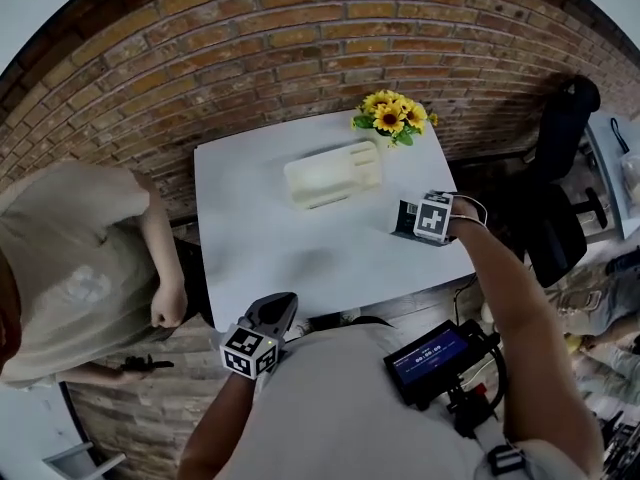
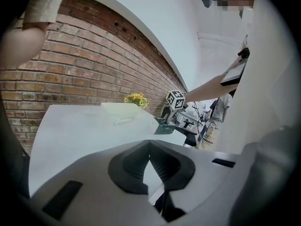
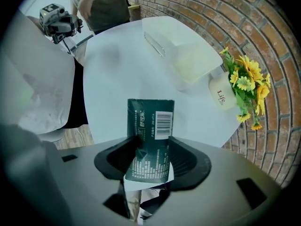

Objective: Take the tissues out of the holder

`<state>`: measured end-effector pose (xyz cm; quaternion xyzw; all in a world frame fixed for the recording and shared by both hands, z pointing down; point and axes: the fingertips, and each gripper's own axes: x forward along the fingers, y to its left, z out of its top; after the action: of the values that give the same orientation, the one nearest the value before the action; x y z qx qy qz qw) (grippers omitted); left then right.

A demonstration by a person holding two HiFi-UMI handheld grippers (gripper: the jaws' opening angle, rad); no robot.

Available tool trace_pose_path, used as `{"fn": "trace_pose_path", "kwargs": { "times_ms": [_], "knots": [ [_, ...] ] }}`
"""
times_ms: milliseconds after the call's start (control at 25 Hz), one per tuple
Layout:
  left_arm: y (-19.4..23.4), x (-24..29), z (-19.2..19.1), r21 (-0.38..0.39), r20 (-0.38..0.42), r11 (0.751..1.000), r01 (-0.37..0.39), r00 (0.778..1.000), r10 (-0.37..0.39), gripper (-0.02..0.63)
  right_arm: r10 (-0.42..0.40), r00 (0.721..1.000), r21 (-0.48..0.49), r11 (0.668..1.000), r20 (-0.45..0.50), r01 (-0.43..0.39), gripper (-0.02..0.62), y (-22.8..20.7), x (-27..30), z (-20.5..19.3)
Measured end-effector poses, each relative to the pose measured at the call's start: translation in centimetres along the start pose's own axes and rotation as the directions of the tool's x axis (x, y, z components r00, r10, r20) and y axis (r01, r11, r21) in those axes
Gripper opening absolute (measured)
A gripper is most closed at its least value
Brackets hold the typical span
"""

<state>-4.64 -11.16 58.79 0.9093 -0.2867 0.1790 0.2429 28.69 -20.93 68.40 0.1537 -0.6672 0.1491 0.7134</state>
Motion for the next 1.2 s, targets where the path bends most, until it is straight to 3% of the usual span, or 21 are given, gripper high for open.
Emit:
{"fn": "trace_pose_path", "kwargs": {
  "times_ms": [360, 720, 840, 880, 1040, 1200],
  "knots": [
    [0.7, 0.5, 0.8, 0.015, 0.007, 1.0, 0.018, 1.0, -0.018, 0.008, -0.063, 0.997, 0.001, 0.998, 0.041, 0.063, 0.202, -0.9, -1.6, -0.2],
    [1.5, 1.6, 1.1, 0.014, 0.022, 0.999, 0.037, 0.999, -0.037, 0.008, -0.163, 0.972, 0.055, 0.986, 0.17, 0.155, 0.193, -1.3, -5.1, 0.8],
    [2.0, 1.7, 1.8, 0.019, 0.034, 0.999, 0.035, 0.999, -0.036, 0.008, -0.228, 0.942, 0.104, 0.973, 0.245, 0.208, 0.032, -1.8, -6.7, 2.0],
    [2.1, 1.7, 2.0, 0.02, 0.038, 0.999, 0.034, 0.999, -0.035, 0.008, -0.242, 0.93, 0.127, 0.969, 0.278, 0.214, 0.015, -1.9, -7.3, 2.5],
    [2.4, 1.5, 2.9, 0.019, 0.055, 0.999, 0.027, 0.998, -0.028, 0.008, -0.25, 0.877, 0.201, 0.963, 0.41, 0.18, 0.008, -0.9, -9.5, 4.6],
    [2.7, 1.5, 3.4, 0.023, 0.07, 1.0, 0.021, 0.997, -0.023, 0.008, -0.251, 0.79, 0.294, 0.951, 0.559, 0.095, 0.008, 0.4, -11.5, 6.8]
  ]
}}
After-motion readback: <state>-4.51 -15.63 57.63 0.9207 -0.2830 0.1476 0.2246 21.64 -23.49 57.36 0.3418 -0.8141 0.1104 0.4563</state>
